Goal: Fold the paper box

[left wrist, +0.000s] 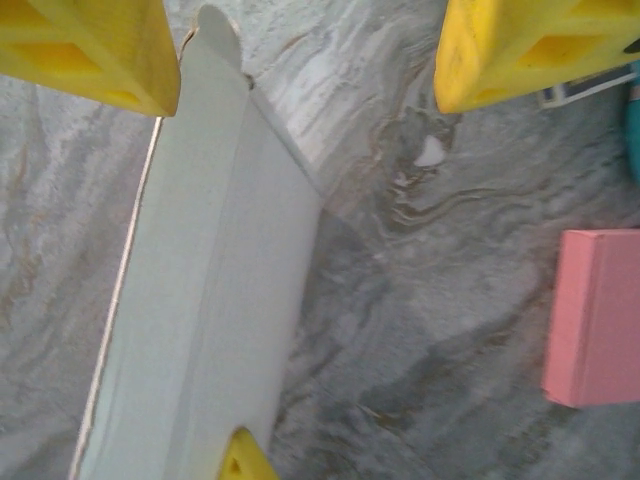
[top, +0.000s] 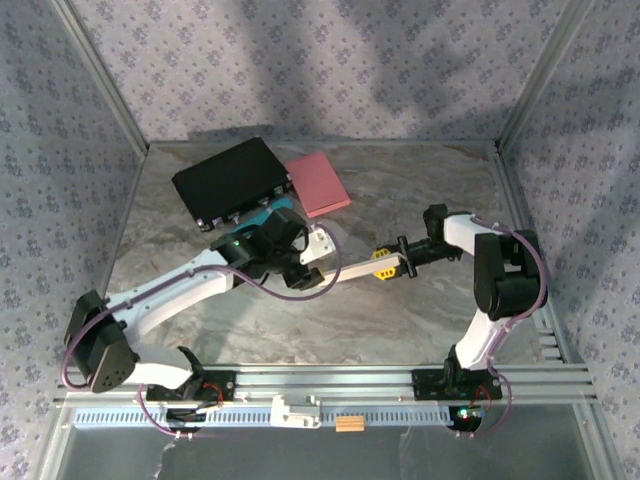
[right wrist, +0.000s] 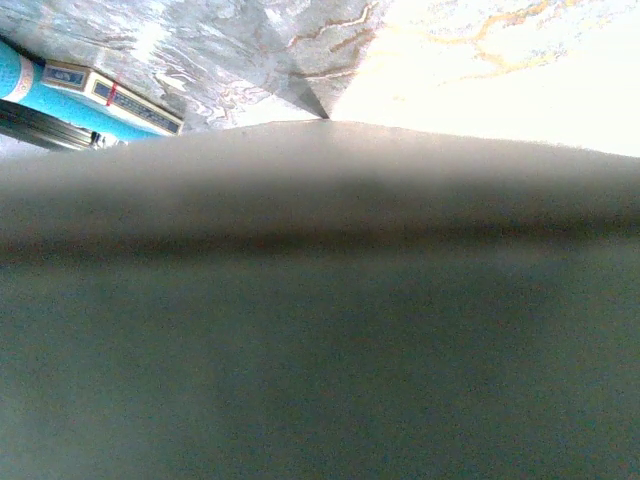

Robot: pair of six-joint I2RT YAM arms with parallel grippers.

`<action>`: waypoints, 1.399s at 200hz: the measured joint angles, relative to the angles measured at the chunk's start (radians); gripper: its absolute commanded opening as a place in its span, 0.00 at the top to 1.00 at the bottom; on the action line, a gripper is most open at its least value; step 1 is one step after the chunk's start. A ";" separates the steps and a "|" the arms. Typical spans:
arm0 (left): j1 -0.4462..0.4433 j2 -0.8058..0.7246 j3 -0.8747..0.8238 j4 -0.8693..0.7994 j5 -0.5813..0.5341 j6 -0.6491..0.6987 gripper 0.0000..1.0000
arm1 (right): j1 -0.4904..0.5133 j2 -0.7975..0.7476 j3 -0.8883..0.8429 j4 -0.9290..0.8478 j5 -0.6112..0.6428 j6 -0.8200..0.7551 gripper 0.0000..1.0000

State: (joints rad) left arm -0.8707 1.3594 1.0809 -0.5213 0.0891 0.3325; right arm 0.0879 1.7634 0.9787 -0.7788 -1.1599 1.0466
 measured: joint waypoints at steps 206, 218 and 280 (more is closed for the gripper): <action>-0.039 0.294 0.117 0.009 -0.014 0.000 0.30 | 0.017 0.042 0.018 0.061 0.031 0.076 0.48; -0.035 0.296 0.117 0.008 -0.008 0.000 0.30 | 0.010 0.045 0.018 0.069 0.047 0.084 0.43; 0.027 0.410 0.237 -0.072 0.083 -0.001 0.34 | -0.030 0.053 0.024 0.086 0.115 0.118 0.34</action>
State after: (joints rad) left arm -0.8440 1.7699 1.3174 -0.5934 0.1719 0.3317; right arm 0.0578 1.8160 1.0023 -0.6926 -1.0451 1.1648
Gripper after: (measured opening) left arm 0.666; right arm 0.651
